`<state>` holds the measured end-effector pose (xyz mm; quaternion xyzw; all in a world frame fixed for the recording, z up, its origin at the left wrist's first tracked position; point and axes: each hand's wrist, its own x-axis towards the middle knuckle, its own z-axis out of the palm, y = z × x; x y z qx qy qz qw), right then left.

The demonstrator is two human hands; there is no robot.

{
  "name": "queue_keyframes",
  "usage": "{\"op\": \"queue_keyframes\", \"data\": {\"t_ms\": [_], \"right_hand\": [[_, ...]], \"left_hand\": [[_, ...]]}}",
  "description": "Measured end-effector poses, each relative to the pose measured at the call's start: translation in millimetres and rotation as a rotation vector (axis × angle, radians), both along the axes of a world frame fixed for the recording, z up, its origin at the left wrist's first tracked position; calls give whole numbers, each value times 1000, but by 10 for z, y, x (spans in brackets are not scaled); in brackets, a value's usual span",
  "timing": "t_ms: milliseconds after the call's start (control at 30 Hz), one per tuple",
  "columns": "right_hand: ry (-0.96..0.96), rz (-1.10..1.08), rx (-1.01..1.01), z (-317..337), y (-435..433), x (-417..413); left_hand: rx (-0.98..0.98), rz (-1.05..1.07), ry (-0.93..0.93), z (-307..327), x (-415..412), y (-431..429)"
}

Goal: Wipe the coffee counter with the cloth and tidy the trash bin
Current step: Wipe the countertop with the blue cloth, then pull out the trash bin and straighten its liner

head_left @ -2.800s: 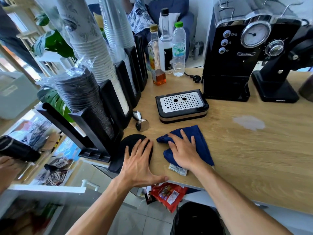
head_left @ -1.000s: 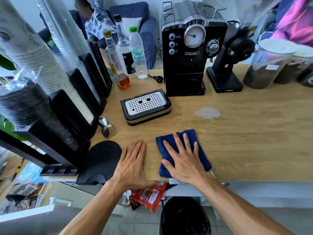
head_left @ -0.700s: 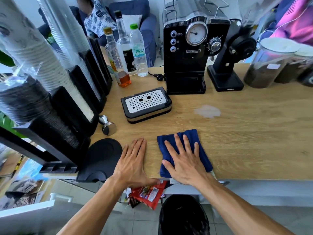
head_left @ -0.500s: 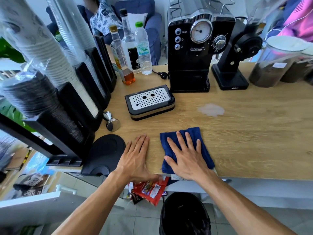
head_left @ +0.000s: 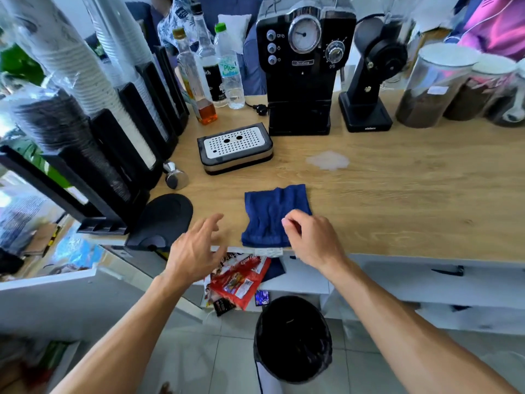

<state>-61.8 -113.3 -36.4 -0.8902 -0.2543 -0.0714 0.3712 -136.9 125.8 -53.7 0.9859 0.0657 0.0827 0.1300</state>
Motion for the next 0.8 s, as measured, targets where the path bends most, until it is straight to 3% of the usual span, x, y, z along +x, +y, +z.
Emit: {"op": "queue_keyframes", "data": {"t_ms": [200, 400, 800], "right_hand": [[56, 5, -32, -88, -377, -304], [318, -64, -129, -677, -746, -651], [548, -215, -272, -2311, -1120, -925]], "left_hand": [[-62, 125, -97, -43, -386, -381], [-203, 71, 233, -517, -767, -771], [-413, 265, 719, -2068, -939, -710]]}}
